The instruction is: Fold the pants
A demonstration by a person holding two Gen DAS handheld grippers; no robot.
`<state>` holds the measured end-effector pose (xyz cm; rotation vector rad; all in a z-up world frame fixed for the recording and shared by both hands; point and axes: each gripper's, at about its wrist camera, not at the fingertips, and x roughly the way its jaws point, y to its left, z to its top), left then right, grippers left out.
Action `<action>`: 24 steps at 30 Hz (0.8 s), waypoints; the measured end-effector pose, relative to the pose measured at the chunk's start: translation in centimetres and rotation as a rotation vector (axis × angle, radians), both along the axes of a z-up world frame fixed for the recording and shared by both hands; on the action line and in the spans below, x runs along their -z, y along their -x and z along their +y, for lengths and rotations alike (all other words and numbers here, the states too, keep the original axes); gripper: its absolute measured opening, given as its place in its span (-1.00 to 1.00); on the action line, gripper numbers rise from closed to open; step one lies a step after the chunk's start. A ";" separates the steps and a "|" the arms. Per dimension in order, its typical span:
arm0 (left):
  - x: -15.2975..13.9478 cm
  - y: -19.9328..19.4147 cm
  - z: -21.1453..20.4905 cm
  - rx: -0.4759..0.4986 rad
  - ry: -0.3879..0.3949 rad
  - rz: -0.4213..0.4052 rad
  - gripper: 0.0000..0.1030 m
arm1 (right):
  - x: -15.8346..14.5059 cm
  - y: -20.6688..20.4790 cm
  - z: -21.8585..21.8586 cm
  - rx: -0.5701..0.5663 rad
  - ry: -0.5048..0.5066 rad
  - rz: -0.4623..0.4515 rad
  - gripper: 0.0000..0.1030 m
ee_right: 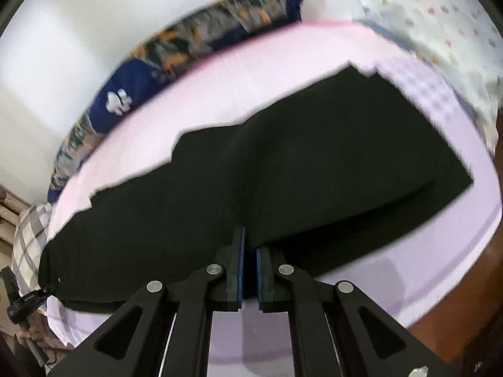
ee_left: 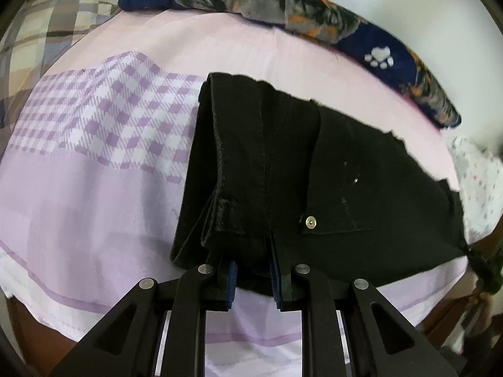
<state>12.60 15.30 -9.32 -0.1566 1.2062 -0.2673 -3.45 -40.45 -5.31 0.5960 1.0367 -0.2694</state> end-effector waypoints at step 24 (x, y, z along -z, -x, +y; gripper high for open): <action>-5.0 6.3 -4.1 0.175 -0.194 -0.155 -0.38 | 3.8 2.0 -6.9 0.160 -0.235 -0.163 -0.41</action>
